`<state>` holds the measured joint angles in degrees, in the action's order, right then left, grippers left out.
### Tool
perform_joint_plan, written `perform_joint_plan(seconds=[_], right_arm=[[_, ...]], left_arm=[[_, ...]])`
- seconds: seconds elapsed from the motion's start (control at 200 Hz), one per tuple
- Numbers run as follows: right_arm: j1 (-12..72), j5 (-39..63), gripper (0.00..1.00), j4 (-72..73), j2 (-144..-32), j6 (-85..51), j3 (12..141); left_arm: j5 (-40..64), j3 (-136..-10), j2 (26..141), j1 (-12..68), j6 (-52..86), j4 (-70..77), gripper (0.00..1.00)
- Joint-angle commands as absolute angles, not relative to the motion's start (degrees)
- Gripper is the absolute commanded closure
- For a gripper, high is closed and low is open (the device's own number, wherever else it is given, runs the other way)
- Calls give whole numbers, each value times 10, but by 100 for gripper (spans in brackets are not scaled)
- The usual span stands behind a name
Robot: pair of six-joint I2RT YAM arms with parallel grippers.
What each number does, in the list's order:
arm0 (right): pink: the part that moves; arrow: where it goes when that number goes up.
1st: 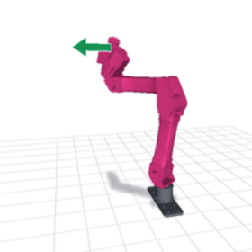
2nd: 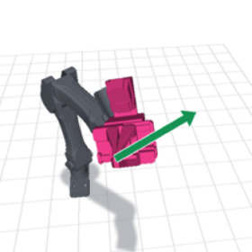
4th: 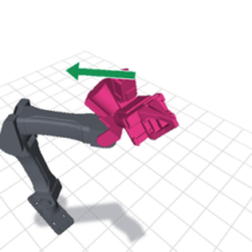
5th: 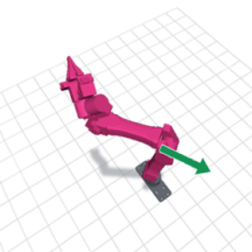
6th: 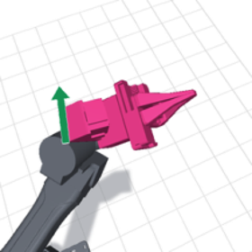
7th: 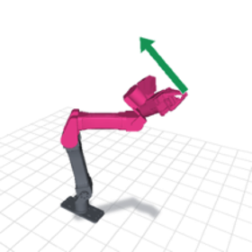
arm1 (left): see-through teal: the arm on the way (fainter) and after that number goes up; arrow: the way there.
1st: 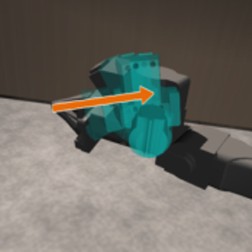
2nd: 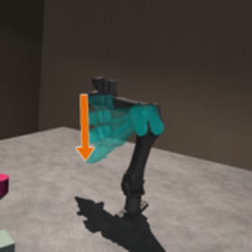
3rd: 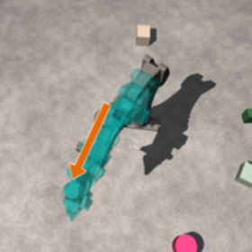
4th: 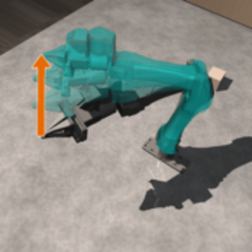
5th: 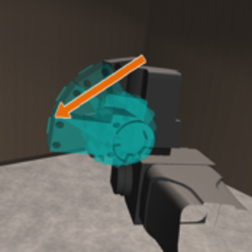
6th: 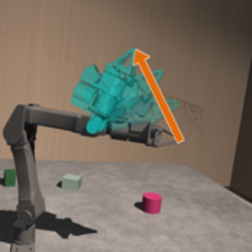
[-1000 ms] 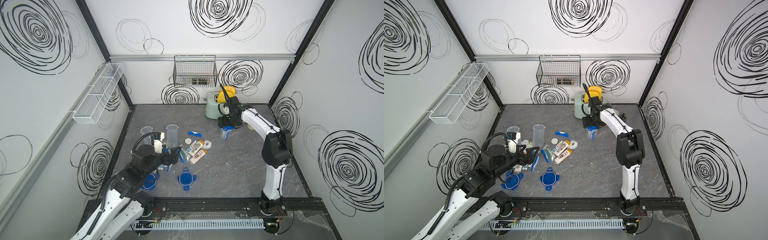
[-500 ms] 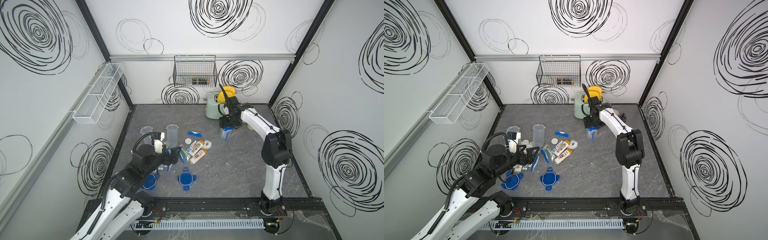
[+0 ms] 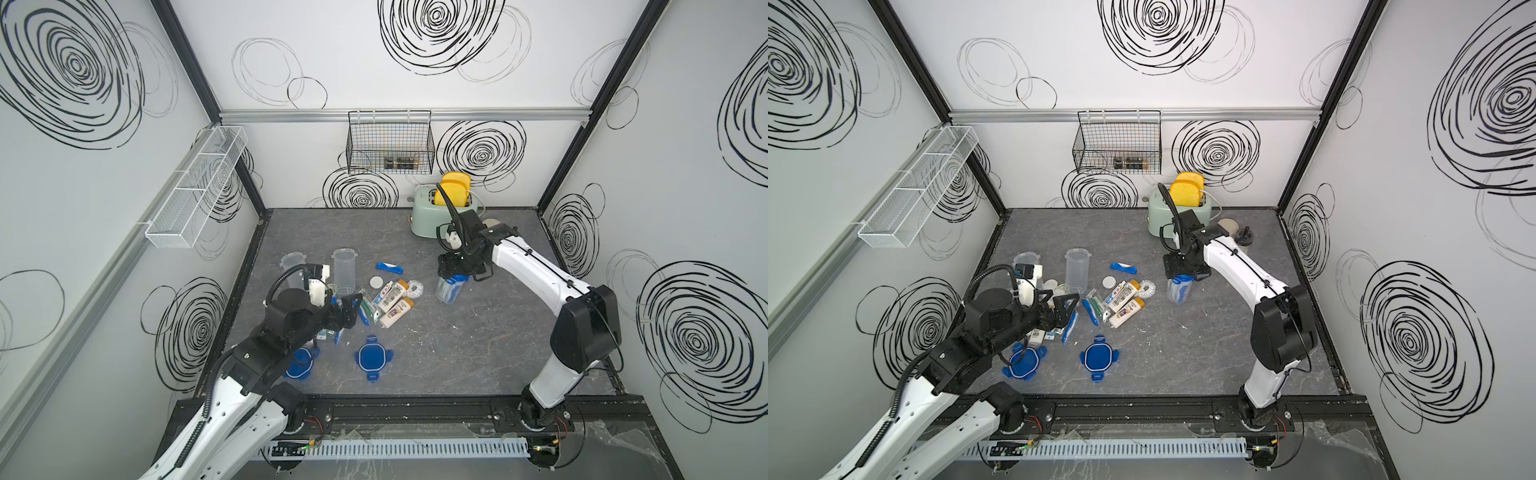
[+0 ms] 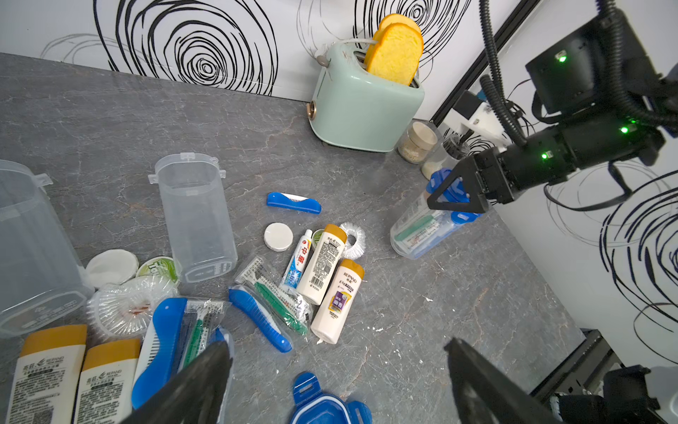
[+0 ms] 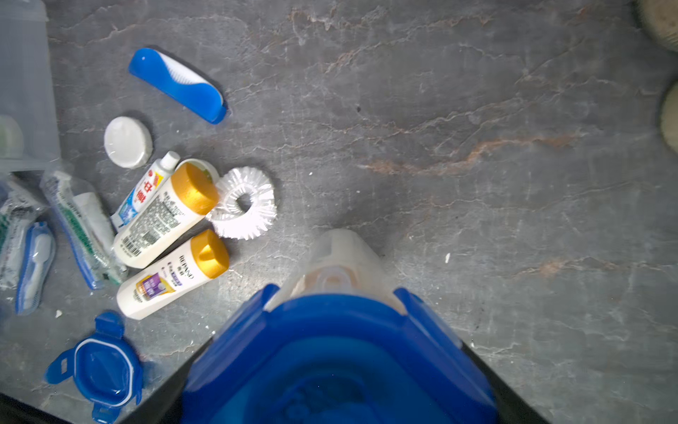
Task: Take out toiletry kits
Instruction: Pick up the container from the center of the board, then place the container at the center of the board.
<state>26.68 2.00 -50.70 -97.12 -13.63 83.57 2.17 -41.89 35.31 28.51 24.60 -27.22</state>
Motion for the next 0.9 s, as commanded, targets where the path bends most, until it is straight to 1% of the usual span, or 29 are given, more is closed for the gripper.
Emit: perform_joint_plan(seconds=[0.0, 0.145, 0.225, 0.405, 0.445, 0.47, 0.495, 0.64, 0.841, 0.896], right_arm=[[272, 11, 31, -473, -958, -155, 822], [280, 9, 31, -464, -955, -159, 804], [287, 8, 29, -464, -959, -158, 799], [304, 6, 12, -466, -958, -150, 800], [306, 9, 7, -465, -953, -150, 801], [308, 11, 0, -464, -951, -150, 801], [307, 15, 2, -463, -946, -148, 800], [305, 18, 2, -469, -917, -136, 802], [277, 40, 2, -483, -848, -129, 807], [265, 45, 2, -479, -819, -130, 795]], left_arm=[[24, -414, 353, 286, 242, -264, 4], [21, -414, 352, 288, 242, -264, 4], [20, -414, 352, 290, 242, -264, 4], [36, -416, 362, 289, 242, -262, 5], [39, -419, 365, 289, 241, -263, 5], [38, -420, 367, 289, 242, -265, 5], [38, -423, 369, 290, 242, -266, 6], [61, -448, 381, 290, 242, -262, 8], [141, -492, 434, 290, 261, -211, 13], [174, -508, 461, 290, 262, -193, 17]])
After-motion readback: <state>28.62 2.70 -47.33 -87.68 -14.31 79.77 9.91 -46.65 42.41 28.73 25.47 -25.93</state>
